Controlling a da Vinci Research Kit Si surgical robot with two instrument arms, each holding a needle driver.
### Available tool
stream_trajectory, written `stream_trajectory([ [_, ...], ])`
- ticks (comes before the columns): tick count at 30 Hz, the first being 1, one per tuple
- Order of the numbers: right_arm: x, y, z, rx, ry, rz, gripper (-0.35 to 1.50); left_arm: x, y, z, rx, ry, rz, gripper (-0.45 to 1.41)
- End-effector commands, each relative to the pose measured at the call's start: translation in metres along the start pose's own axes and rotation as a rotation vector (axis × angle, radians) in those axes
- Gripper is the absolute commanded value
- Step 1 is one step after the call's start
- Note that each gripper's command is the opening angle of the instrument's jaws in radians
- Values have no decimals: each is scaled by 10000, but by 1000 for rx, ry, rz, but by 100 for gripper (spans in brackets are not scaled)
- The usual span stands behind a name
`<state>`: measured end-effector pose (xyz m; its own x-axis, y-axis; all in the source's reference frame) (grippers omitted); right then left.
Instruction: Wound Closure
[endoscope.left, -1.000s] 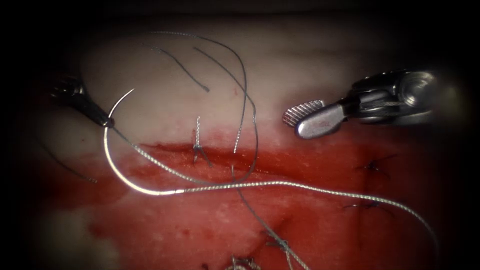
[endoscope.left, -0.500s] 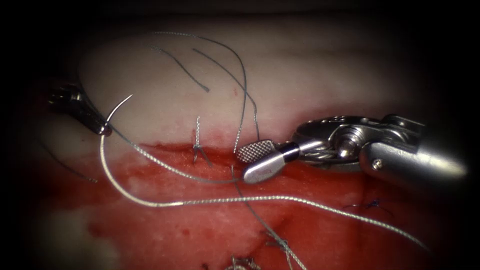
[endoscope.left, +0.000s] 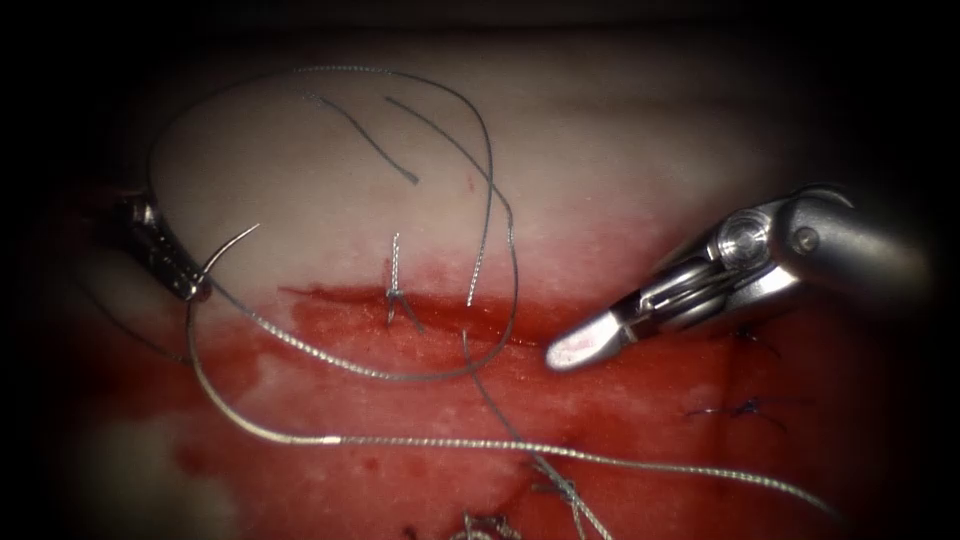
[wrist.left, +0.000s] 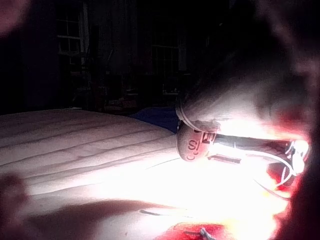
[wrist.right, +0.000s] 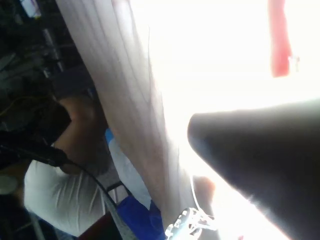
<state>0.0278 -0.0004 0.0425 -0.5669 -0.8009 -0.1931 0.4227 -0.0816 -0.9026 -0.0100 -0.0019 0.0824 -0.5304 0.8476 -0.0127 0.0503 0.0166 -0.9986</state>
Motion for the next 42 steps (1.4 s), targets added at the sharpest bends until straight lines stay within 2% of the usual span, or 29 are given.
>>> stream_trajectory([
  [1, -11, 15, 7, -8, 19, -7, 80, 12, 9, -7, 1, 7, 10, -45],
  [5, -9, 18, 23, -5, 47, -28, 85, 13, 9, -7, -1, 9, 10, -45],
  [7, -17, 17, 28, 1, -1, -31, 85, 13, 9, -7, -4, 12, 9, -45],
  [11, -28, 14, 32, -21, -20, -24, 86, 13, 9, -6, -4, 11, 10, -45],
  [16, -39, 8, 38, -14, -86, -16, 85, 13, 8, -5, -8, 14, 11, -45],
  [22, -43, 7, 52, -16, -102, -18, 85, 14, 7, -4, -11, 16, 11, -45],
  [25, -43, 5, 63, 18, -98, -23, 86, 13, 7, -4, -11, 16, 11, -45],
  [26, -44, 5, 66, 30, -95, -23, 83, 13, 7, -4, -9, 14, 11, -45],
  [27, -43, 7, 67, 39, -91, -23, 58, 13, 7, -4, -9, 14, 12, -45],
  [28, -42, 8, 66, 41, -82, -24, -1, 13, 7, -4, -9, 14, 12, -45],
  [29, -40, 9, 62, 48, -71, -23, -35, 13, 7, -4, -8, 14, 12, -45],
  [33, -34, 8, 46, 27, -24, -54, -35, 13, 7, -4, -6, 12, 12, -45],
  [39, -25, 4, 5, -1, 44, -71, -35, 12, 7, -6, -5, 14, 17, -45],
  [42, -9, -6, -32, 27, 104, -87, -35, 13, 8, -8, -10, 19, 15, -45],
])
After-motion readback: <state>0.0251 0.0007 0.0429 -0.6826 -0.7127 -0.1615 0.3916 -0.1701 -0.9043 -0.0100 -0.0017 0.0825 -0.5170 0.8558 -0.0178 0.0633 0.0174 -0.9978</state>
